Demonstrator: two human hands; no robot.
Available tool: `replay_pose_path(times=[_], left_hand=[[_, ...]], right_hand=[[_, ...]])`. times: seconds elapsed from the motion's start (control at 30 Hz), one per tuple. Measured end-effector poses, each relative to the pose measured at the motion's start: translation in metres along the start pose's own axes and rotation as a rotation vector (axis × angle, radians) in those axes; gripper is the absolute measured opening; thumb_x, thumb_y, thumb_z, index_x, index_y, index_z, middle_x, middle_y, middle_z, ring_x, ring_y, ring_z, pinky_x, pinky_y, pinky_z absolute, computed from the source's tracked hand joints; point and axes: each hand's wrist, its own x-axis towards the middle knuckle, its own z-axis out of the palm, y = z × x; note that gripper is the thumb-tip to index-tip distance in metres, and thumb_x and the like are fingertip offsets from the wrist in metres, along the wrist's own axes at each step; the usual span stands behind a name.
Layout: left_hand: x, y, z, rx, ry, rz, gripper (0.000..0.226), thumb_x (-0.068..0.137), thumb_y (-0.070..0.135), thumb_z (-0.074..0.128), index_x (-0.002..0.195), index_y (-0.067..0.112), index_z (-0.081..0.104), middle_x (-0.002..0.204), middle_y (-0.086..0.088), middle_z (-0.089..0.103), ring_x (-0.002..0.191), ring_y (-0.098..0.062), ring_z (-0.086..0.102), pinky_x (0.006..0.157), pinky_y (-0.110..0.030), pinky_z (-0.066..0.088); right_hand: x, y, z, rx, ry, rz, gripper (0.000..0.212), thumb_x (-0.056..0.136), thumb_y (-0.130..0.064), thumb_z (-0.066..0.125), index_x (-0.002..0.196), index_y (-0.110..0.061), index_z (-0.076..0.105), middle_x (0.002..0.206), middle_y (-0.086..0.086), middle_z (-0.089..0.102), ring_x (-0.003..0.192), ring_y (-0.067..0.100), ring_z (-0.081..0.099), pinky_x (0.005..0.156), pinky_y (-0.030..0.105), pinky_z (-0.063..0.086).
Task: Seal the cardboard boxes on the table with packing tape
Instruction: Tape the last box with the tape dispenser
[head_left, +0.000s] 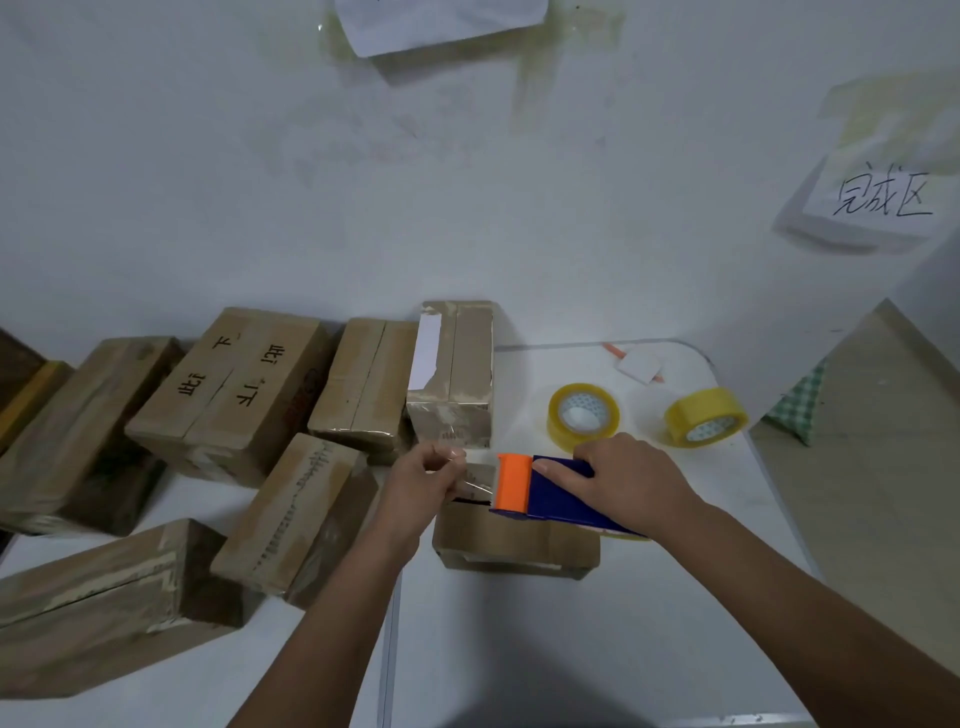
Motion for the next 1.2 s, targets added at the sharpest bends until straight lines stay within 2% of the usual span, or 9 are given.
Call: replay_pose_path(times=[0.13, 0.23, 0.37, 0.53, 0.67, 0.8, 0.93, 1.03, 1.2], left_hand=[[-0.001, -0.004, -0.005, -0.054, -0.039, 0.105, 0.011, 0.096, 0.028, 0.064, 0.099, 0.024, 0.074, 0.094, 0.006, 0.074, 0.094, -0.007, 0.068, 0.085, -0.027, 0.055], [-0.001, -0.009, -0.008, -0.127, -0.024, 0.094, 0.013, 0.095, 0.026, 0.064, 0.099, 0.020, 0.075, 0.099, 0.003, 0.075, 0.100, -0.011, 0.067, 0.082, -0.023, 0.053], [0.002, -0.019, -0.011, -0.155, 0.054, 0.048, 0.014, 0.094, 0.021, 0.066, 0.102, 0.015, 0.075, 0.101, -0.003, 0.074, 0.100, -0.015, 0.064, 0.074, -0.017, 0.052], [0.000, -0.022, -0.030, -0.188, 0.128, 0.043, 0.015, 0.094, 0.020, 0.065, 0.101, 0.011, 0.075, 0.093, -0.010, 0.070, 0.087, -0.016, 0.058, 0.079, -0.022, 0.050], [-0.003, -0.033, -0.044, -0.211, 0.090, 0.011, 0.015, 0.094, 0.021, 0.066, 0.102, 0.013, 0.075, 0.101, -0.016, 0.070, 0.092, -0.018, 0.060, 0.078, -0.020, 0.049], [-0.002, -0.040, -0.050, -0.207, 0.051, -0.002, 0.017, 0.095, 0.021, 0.064, 0.104, 0.013, 0.076, 0.094, -0.007, 0.069, 0.089, -0.015, 0.059, 0.077, -0.019, 0.048], [0.007, -0.049, -0.051, -0.196, 0.070, -0.019, 0.017, 0.094, 0.022, 0.065, 0.100, 0.010, 0.074, 0.083, 0.002, 0.067, 0.086, -0.012, 0.060, 0.076, -0.019, 0.048], [0.016, -0.058, -0.049, -0.154, 0.071, -0.042, 0.021, 0.093, 0.029, 0.067, 0.097, 0.009, 0.073, 0.082, 0.001, 0.065, 0.086, -0.015, 0.060, 0.078, -0.022, 0.048], [0.027, -0.071, -0.041, -0.141, 0.114, -0.053, 0.018, 0.093, 0.026, 0.067, 0.097, 0.008, 0.071, 0.084, -0.002, 0.064, 0.085, -0.016, 0.058, 0.075, -0.021, 0.047]], right_hand=[[-0.001, 0.002, -0.002, -0.051, -0.001, 0.031, 0.060, 0.087, -0.078, 0.030, 0.074, -0.025, 0.054, 0.068, -0.009, 0.056, 0.063, 0.007, 0.055, 0.053, 0.020, 0.036], [0.002, 0.001, -0.002, -0.057, -0.029, 0.021, 0.062, 0.086, -0.079, 0.032, 0.082, -0.023, 0.059, 0.073, -0.007, 0.060, 0.067, 0.008, 0.057, 0.053, 0.020, 0.035], [0.006, -0.007, 0.000, -0.008, -0.089, 0.014, 0.055, 0.087, -0.076, 0.037, 0.084, -0.023, 0.055, 0.068, -0.012, 0.051, 0.064, 0.005, 0.051, 0.053, 0.018, 0.033], [0.005, 0.001, 0.003, 0.029, -0.063, 0.015, 0.063, 0.086, -0.078, 0.033, 0.078, -0.021, 0.059, 0.073, -0.007, 0.062, 0.066, 0.008, 0.058, 0.056, 0.021, 0.037], [0.008, 0.006, 0.005, 0.007, -0.063, 0.032, 0.066, 0.085, -0.079, 0.033, 0.077, -0.020, 0.062, 0.073, -0.004, 0.064, 0.067, 0.010, 0.060, 0.058, 0.022, 0.040], [0.015, -0.003, 0.012, 0.008, -0.112, 0.056, 0.063, 0.087, -0.077, 0.036, 0.081, -0.021, 0.061, 0.075, -0.006, 0.063, 0.069, 0.009, 0.058, 0.059, 0.023, 0.040], [0.020, -0.004, 0.013, 0.024, -0.159, 0.061, 0.049, 0.092, -0.064, 0.039, 0.090, -0.020, 0.061, 0.080, -0.006, 0.062, 0.073, 0.010, 0.059, 0.062, 0.025, 0.041], [0.023, -0.004, 0.014, -0.021, -0.134, 0.032, 0.050, 0.092, -0.066, 0.040, 0.090, -0.022, 0.063, 0.079, -0.008, 0.061, 0.071, 0.008, 0.057, 0.060, 0.024, 0.043], [0.020, -0.006, 0.030, -0.100, -0.060, 0.038, 0.054, 0.090, -0.071, 0.038, 0.086, -0.023, 0.063, 0.077, -0.006, 0.063, 0.070, 0.011, 0.059, 0.062, 0.025, 0.047]])
